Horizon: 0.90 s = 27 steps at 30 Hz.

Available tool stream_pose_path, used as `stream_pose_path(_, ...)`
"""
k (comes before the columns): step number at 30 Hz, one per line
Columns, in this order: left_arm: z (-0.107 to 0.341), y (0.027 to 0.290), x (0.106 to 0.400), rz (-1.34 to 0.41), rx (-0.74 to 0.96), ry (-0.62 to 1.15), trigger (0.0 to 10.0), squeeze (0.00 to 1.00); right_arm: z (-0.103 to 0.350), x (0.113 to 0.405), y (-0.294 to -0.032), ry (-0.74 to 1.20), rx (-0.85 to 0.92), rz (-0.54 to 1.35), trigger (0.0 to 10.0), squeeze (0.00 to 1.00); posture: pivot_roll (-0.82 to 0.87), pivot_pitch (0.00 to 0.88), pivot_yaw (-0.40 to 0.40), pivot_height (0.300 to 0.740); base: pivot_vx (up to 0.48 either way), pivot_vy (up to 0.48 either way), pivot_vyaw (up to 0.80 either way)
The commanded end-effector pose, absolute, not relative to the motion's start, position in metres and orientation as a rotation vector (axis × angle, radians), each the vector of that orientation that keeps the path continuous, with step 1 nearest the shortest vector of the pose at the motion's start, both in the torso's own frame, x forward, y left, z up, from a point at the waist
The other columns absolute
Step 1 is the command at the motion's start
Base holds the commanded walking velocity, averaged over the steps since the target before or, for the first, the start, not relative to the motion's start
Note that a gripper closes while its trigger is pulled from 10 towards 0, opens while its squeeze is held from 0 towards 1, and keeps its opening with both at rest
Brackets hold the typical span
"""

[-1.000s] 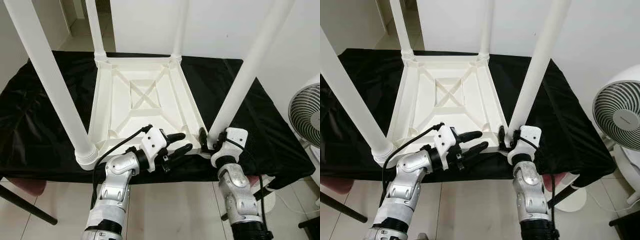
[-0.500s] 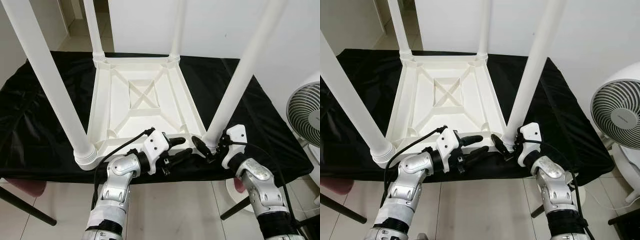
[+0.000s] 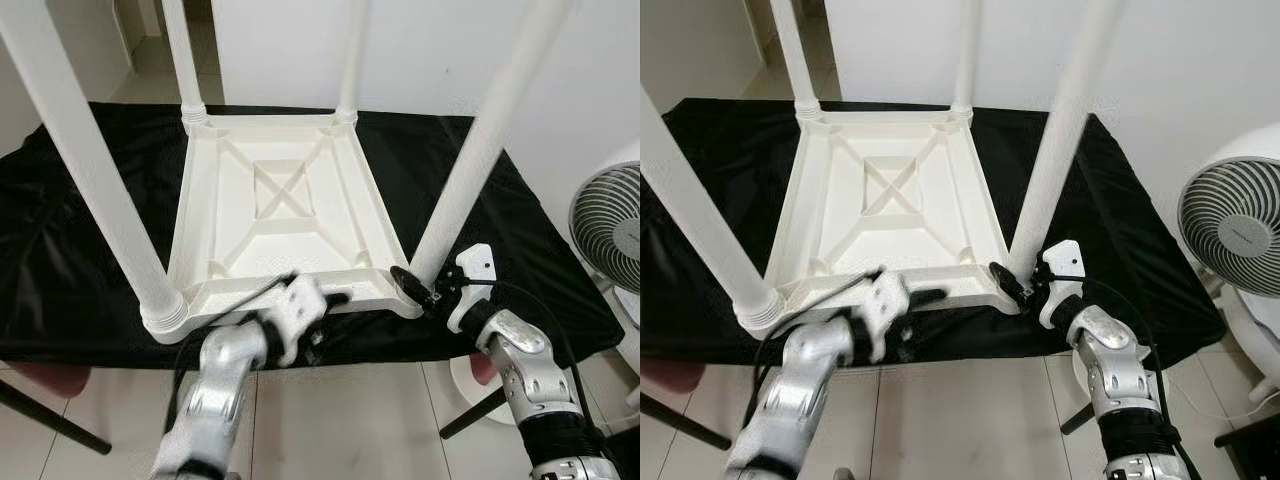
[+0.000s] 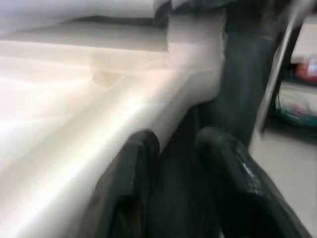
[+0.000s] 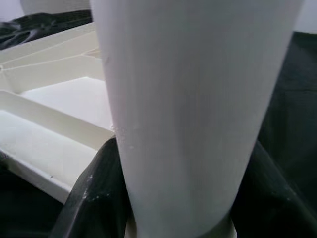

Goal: Building children table

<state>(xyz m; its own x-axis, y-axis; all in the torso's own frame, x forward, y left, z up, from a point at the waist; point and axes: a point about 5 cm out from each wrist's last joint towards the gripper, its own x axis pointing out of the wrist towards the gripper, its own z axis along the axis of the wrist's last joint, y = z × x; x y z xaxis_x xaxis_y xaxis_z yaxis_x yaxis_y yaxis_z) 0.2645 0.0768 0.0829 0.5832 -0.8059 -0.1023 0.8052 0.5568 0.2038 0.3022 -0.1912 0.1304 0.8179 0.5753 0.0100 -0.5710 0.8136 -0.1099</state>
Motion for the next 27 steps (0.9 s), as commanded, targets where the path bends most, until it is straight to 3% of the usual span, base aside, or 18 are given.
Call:
stream_pose_path(1,0.08,0.06,0.262,-0.869,0.169,-0.004,10.0,0.0,0.116,0.3,-0.193,0.024,-0.079,0.618,0.0,0.0,0.07,0.042,-0.03,0.74,0.0,0.0,0.0)
stream_pose_path(22,0.085,0.06,0.261,-0.864,0.174,-0.032,10.0,0.0,0.102,0.293,-0.172,0.004,0.028,0.393,0.0,0.0,0.06,0.047,-0.025,0.74,0.0,0.0,0.0)
stream_pose_path(27,0.107,0.062,0.268,-0.862,0.161,-0.115,10.0,0.0,0.097,0.288,-0.156,-0.014,0.082,0.264,0.0,0.0,0.07,0.044,-0.029,0.74,0.0,0.0,0.0)
